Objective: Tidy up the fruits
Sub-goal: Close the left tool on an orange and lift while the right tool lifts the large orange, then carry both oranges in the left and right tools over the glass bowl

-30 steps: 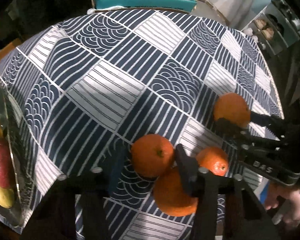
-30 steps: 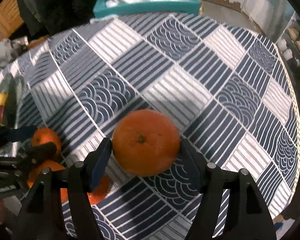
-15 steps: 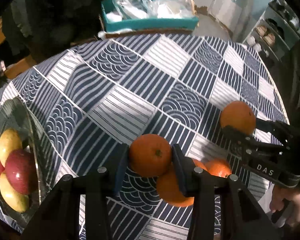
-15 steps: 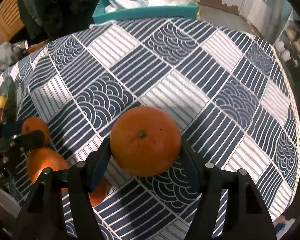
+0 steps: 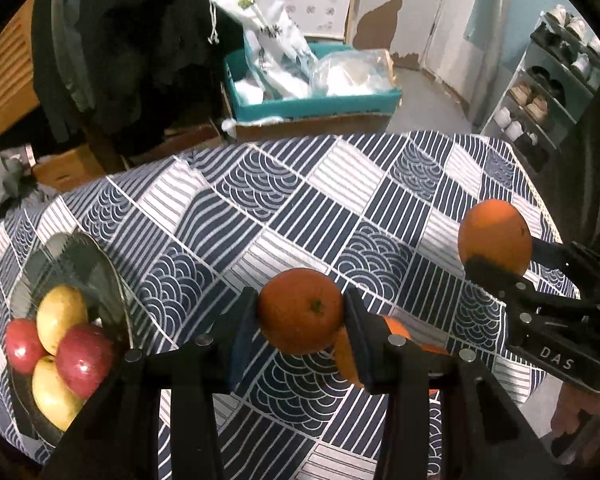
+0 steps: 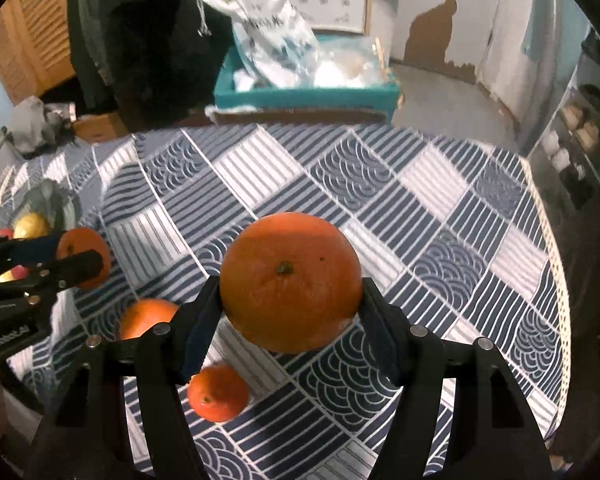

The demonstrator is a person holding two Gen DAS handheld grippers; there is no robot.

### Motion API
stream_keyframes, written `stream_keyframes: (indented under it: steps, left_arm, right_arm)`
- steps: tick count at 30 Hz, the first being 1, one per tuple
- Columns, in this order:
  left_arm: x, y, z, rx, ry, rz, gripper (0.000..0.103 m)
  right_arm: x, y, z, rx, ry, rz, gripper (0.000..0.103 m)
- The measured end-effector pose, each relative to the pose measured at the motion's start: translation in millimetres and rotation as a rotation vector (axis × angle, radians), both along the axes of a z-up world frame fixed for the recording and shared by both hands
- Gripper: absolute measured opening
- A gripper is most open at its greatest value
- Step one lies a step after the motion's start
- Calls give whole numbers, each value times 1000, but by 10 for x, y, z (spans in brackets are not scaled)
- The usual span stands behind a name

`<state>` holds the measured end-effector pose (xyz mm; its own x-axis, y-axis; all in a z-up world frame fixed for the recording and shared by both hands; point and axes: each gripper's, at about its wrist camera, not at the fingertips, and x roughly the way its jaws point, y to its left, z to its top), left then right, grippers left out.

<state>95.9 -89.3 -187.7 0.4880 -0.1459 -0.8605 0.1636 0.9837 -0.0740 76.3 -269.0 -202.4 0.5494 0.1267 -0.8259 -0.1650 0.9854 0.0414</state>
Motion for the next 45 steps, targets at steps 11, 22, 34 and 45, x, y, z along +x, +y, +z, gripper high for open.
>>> stream_keyframes:
  steps: [11,22,34,45]
  left_arm:
    - [-130,75,427,-12,-114,11,44]
    - [-286,190,821,-31,-226,22,44]
    - [-447,353,1117,-59,-290,41,44]
    - [-516,616,1203,-72,-315,88,44]
  right_arm:
    - [-90,95,393,14,-97,23,67]
    - [-236,106,814,44,-186,31,67]
    - [-447,204,1197,72,-264,75,67]
    - [-528,386,1372,91,-302,122,67]
